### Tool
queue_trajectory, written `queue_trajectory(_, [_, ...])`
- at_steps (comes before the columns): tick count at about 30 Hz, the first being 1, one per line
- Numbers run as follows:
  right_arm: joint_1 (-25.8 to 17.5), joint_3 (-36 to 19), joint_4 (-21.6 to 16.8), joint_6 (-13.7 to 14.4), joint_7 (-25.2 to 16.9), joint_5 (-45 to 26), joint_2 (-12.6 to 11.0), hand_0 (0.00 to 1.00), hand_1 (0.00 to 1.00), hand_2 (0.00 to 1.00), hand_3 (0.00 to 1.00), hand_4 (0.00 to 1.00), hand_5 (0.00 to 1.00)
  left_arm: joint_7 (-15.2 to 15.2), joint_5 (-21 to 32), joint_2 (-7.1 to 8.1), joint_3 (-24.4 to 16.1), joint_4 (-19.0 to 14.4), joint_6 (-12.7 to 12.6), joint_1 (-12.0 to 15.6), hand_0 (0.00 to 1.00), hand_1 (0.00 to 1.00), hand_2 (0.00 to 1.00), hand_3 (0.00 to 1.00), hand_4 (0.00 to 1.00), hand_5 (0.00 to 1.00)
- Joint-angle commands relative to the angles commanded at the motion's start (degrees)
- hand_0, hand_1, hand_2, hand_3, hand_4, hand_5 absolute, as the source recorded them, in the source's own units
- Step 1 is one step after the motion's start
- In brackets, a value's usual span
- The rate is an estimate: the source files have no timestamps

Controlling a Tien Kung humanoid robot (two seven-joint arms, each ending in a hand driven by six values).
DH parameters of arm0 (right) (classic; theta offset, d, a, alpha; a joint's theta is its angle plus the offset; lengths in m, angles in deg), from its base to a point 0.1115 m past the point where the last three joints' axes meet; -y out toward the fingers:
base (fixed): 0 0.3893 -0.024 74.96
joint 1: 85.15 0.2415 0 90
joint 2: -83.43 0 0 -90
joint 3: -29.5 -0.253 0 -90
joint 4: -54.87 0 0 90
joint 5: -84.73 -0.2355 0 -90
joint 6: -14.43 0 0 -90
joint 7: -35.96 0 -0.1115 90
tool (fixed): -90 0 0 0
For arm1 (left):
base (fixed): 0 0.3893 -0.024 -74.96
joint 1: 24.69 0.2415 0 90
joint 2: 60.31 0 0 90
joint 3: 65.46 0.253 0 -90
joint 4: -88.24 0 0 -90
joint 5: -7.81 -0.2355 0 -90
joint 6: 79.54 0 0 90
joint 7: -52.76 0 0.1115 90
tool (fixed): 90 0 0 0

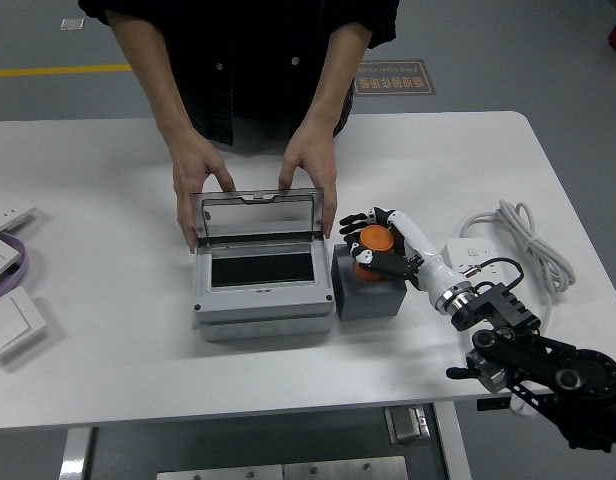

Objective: Pick up the cylinder from the cube,place it in the box,flap close box

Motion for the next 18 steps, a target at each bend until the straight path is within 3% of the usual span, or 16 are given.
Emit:
queue_trajectory(5, [0.1,0.2,-0.4,0.3,0.7,0.6,-0.1,0.567,0.558,0.505,0.484,0.002,0.002,-0.1,-0.1,0.01,-0.1,0.0,-0.1,0.0,0.623,0.594,0.614,0.655,0.744,0.296])
queue_trajectory(6, [0.1,0.2,-0.5,0.5,0.8,0.7,-0.1,0.469,0.497,0.454,0.366,0.002,0.002,-0.1,-0.1,0.01,-0.1,0.0,-0.1,0.0,0.624,0.594,0.613,0.655,0.743,0.295])
queue_trajectory(11, [0.0,0.1,-1.1,1.5,0.5,1.1,-0.2,0.469,0.497,0.454,0.366,0.002,0.002,-0.2,-0.1,0.02,-0.1,0.0,-0.3,0.0,0.624,0.594,0.613,0.655,0.743,0.295])
queue_trajectory(12, [0.0,0.0,-1.2,1.8,0.4,1.2,-0.2,0.461,0.420,0.380,0.265,0.002,0.002,-0.3,-0.1,0.01,-0.1,0.0,-0.3,0.0,0.624,0.594,0.613,0.654,0.744,0.296])
queue_trajectory(17, [-0.3,-0.7,-1.6,2.7,-0.2,1.7,-0.1,0.461,0.420,0.380,0.265,0.002,0.002,-0.4,-0.2,-0.03,-0.3,0.0,-0.5,-0.1,0.624,0.594,0.613,0.654,0.744,0.296])
queue_trajectory(18, [-0.3,-0.8,-1.7,2.9,-0.3,1.7,-0.1,0.452,0.383,0.337,0.226,0.002,0.002,-0.5,-0.2,-0.04,-0.3,0.1,-0.5,-0.1,0.623,0.594,0.613,0.654,0.743,0.295])
